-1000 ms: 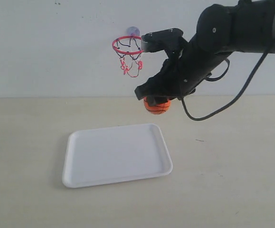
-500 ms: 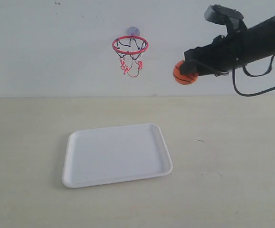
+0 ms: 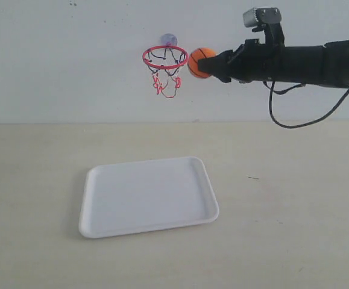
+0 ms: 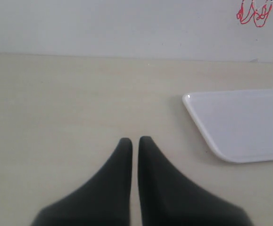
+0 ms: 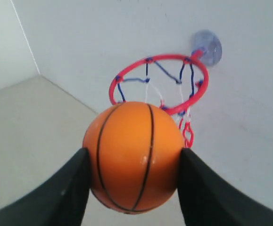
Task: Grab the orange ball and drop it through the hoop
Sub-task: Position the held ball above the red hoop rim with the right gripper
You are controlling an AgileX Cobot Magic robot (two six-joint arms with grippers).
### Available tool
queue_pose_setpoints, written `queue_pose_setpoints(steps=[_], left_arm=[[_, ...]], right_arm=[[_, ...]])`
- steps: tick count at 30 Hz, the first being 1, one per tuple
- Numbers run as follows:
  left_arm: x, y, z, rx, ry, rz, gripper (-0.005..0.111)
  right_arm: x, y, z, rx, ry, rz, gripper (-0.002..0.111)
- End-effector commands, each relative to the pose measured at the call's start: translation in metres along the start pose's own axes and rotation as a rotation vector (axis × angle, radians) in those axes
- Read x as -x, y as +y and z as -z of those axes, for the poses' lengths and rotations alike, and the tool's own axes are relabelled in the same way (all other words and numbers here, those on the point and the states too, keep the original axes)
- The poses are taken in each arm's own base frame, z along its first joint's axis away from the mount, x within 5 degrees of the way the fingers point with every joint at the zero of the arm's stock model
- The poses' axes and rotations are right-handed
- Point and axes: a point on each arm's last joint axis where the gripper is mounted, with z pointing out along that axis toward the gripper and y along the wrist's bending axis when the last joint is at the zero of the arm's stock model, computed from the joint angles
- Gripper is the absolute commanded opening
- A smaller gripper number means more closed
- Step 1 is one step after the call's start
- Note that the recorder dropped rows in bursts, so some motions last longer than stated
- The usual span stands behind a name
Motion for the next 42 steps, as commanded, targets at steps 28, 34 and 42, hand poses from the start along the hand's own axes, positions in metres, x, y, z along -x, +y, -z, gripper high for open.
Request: queue_pose_setpoints(steps=[28, 34, 42], left_arm=[[-0.001, 0.0, 0.0, -0.002, 0.002, 0.013, 0.004], [-0.001, 0.0, 0.0, -0.002, 0.002, 0.013, 0.004], [-0.001, 0.0, 0.0, -0.002, 0.002, 0.013, 0.004]], right_arm=[[0.024, -0.009, -0.087, 0.03, -0.191, 0.103, 0.0], [0.016, -0.006, -0.097, -0.006, -0.174, 0.132, 0.0], [0.016, -0.007, -0.098, -0.029, -0.17, 0.144, 0.0]])
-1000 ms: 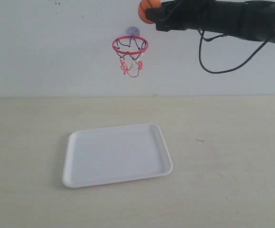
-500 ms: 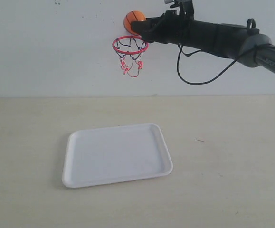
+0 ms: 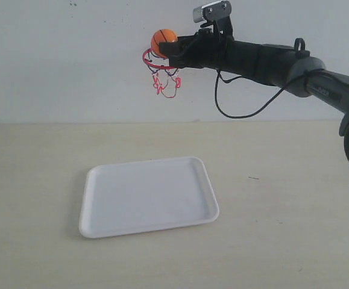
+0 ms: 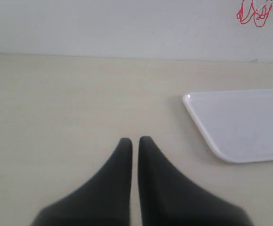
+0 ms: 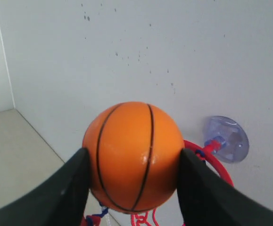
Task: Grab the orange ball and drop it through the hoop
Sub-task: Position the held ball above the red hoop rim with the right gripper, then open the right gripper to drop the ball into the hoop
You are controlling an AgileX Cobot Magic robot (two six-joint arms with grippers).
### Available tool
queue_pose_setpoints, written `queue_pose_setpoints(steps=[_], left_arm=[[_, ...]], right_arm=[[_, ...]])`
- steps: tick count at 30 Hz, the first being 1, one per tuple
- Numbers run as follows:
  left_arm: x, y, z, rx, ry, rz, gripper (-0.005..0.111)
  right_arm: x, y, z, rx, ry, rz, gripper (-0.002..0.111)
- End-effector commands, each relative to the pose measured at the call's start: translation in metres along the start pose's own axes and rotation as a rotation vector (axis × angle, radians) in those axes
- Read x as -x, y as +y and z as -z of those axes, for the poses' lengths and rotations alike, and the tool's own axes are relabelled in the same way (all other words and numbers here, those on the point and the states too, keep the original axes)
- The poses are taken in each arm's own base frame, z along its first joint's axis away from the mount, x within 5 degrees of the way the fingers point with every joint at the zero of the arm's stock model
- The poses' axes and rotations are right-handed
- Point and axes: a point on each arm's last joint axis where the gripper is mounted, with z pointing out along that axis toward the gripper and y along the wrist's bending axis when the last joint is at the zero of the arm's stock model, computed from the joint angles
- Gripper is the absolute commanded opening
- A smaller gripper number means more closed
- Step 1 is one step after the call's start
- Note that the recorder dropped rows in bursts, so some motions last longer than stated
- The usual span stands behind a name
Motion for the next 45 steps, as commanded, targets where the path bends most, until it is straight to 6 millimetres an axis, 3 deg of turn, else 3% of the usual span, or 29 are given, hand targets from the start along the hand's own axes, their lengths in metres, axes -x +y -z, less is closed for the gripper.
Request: queue_pose_setpoints(steps=[1, 7, 9, 12, 14, 24, 26, 29, 30, 38, 45], left_arm=[[-0.001, 0.0, 0.0, -0.002, 0.002, 0.013, 0.004], [-0.001, 0.0, 0.0, -0.002, 0.002, 0.013, 0.004], [-0.001, 0.0, 0.0, -0.002, 0.002, 0.013, 0.004], [-0.001, 0.0, 0.0, -0.002, 0.002, 0.013, 0.004], [-0.001, 0.0, 0.0, -0.002, 0.002, 0.013, 0.004], [-0.001, 0.0, 0.0, -0.002, 0.002, 0.013, 0.004], [-0.001, 0.0, 0.0, -0.002, 0.002, 0.013, 0.004], [-0.001, 0.0, 0.0, -0.002, 0.002, 0.013, 0.004], [-0.001, 0.0, 0.0, -0.002, 0.002, 0.013, 0.004], [-0.001, 0.0, 0.0, -0.002, 0.002, 0.013, 0.004], [-0.001, 0.0, 0.0, -0.002, 0.002, 0.013, 0.004]], right_arm=[[0.005, -0.001, 0.001, -0.012, -0.012, 0.019, 0.0], [0.005, -0.003, 0.001, -0.035, -0.007, 0.018, 0.001], [0.005, -0.004, 0.001, -0.044, -0.005, 0.018, 0.01], [0.004, -0.008, 0.001, -0.085, 0.002, -0.012, 0.05], [0.004, -0.009, 0.001, -0.094, 0.003, -0.039, 0.06], [0.003, -0.01, 0.001, -0.107, 0.004, -0.061, 0.058], [0.003, -0.01, 0.001, -0.11, 0.004, -0.064, 0.046], [0.004, -0.011, 0.002, -0.126, 0.006, -0.063, 0.006], [0.004, -0.012, 0.002, -0.137, 0.007, -0.069, 0.001], [0.008, -0.017, 0.004, -0.192, 0.009, -0.063, 0.001], [0.03, -0.017, 0.011, -0.185, -0.026, -0.039, 0.001]])
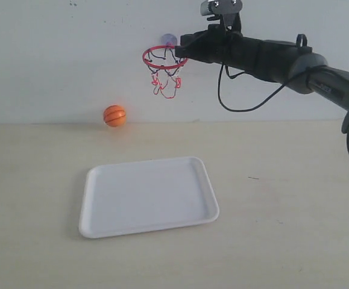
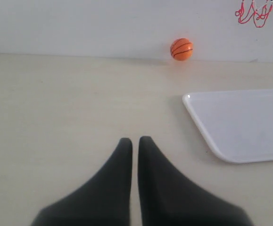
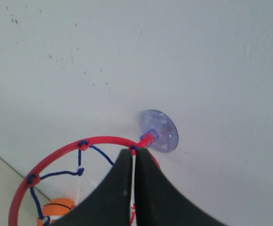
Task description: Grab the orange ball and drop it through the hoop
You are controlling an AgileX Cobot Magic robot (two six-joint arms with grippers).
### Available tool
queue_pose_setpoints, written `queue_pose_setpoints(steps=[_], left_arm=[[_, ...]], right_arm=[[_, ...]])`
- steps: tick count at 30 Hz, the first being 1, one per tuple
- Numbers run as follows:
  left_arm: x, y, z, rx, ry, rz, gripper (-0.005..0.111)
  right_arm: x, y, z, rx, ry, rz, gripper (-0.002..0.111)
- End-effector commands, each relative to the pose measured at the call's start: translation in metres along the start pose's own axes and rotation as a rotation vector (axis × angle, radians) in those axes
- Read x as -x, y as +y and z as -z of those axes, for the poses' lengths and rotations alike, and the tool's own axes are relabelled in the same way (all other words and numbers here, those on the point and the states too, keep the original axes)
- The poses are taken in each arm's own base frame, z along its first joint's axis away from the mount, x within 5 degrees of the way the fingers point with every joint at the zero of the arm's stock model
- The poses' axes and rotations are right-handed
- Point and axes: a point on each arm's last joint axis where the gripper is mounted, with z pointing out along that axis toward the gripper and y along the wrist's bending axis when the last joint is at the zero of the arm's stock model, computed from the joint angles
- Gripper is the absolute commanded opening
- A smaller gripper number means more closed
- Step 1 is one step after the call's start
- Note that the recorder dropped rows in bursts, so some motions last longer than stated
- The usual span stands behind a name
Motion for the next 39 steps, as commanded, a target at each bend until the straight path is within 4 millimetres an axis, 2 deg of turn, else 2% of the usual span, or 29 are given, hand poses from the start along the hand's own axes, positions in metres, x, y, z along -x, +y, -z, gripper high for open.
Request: queue_pose_setpoints(steps=[1, 5, 14, 17, 22, 28, 33, 39], left_arm=[[-0.001, 0.0, 0.0, -0.002, 0.002, 0.013, 0.004], [-0.001, 0.0, 0.0, -0.002, 0.002, 0.013, 0.004], [-0.001, 0.0, 0.0, -0.002, 0.002, 0.013, 0.004], [-0.001, 0.0, 0.0, -0.002, 0.002, 0.013, 0.004], [-0.001, 0.0, 0.0, -0.002, 0.002, 0.013, 0.004], [-0.001, 0.0, 0.0, -0.002, 0.002, 0.013, 0.004], [-0.001, 0.0, 0.0, -0.002, 0.002, 0.013, 0.004], [-0.001, 0.0, 0.0, -0.002, 0.002, 0.013, 0.004]], right_arm=[[0.026, -0.004, 0.01, 0.003, -0.047, -0.002, 0.001], [0.036, -0.015, 0.024, 0.08, -0.04, -0.045, 0.001], [0.037, -0.043, 0.06, 0.226, 0.147, -0.175, 0.0], [0.036, -0.044, 0.073, 0.296, 0.242, -0.262, 0.0], [0.022, -0.046, 0.089, 0.346, 0.472, -0.423, 0.0], [0.015, -0.046, 0.093, 0.31, 0.567, -0.51, 0.0], [0.032, -0.041, 0.099, 0.236, 0.615, -0.583, 0.0], [0.079, -0.014, 0.116, 0.054, 0.733, -0.377, 0.0]])
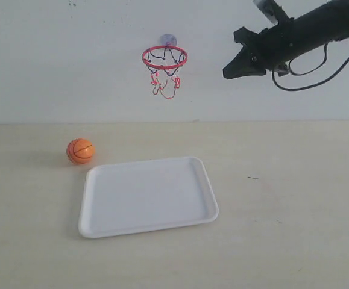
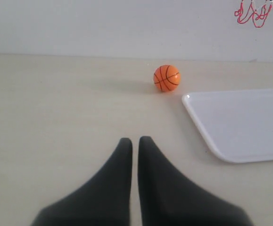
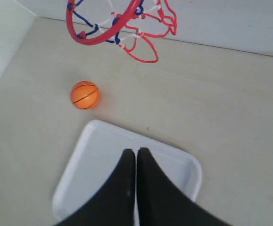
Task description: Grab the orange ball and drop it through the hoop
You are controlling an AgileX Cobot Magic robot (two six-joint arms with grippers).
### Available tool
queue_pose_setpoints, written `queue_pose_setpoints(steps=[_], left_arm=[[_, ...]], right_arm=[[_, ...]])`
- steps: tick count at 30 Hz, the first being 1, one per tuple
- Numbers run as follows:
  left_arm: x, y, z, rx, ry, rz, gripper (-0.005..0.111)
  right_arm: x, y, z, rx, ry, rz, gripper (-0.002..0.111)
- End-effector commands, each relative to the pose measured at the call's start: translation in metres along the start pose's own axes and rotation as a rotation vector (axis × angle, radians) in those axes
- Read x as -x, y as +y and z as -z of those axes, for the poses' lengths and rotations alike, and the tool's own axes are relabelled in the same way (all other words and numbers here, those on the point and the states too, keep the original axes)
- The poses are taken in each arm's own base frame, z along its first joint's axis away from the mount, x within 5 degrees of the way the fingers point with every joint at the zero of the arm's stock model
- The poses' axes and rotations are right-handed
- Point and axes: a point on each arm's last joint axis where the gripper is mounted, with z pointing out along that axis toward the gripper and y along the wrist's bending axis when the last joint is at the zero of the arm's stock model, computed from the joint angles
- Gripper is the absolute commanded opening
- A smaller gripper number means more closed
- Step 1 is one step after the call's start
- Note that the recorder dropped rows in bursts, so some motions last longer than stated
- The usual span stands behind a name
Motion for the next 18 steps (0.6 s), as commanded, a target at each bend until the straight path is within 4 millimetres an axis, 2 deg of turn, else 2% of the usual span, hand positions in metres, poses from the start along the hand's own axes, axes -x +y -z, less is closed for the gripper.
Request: queue_pose_setpoints(steps=[1, 4, 6, 9, 13, 14, 18], left_arm=[[-0.001, 0.0, 0.0, -0.002, 0.002, 0.013, 0.004], [-0.001, 0.0, 0.0, -0.002, 0.002, 0.013, 0.004], [-0.001, 0.0, 0.0, -0.002, 0.002, 0.013, 0.004], [-0.001, 0.0, 0.0, -0.002, 0.002, 0.013, 0.004], [-0.001, 0.0, 0.0, -0.002, 0.002, 0.013, 0.004], [-0.001, 0.0, 0.0, -0.002, 0.002, 0.013, 0.004], [-0.001, 0.0, 0.0, -0.002, 0.002, 0.013, 0.004]], right_arm=[[0.011, 0.051, 0.036, -0.167, 0.009, 0.108, 0.0], [0.011, 0.078, 0.056, -0.185, -0.004, 0.141, 0.0], [0.005, 0.088, 0.071, -0.23, 0.008, 0.159, 0.0], [-0.015, 0.09, 0.088, -0.352, 0.084, 0.185, 0.0], [-0.063, 0.094, 0.1, -0.393, 0.228, 0.198, 0.0], [-0.08, 0.09, 0.096, -0.379, 0.28, 0.174, 0.0], [-0.133, 0.093, 0.1, -0.402, 0.223, 0.126, 0.0]])
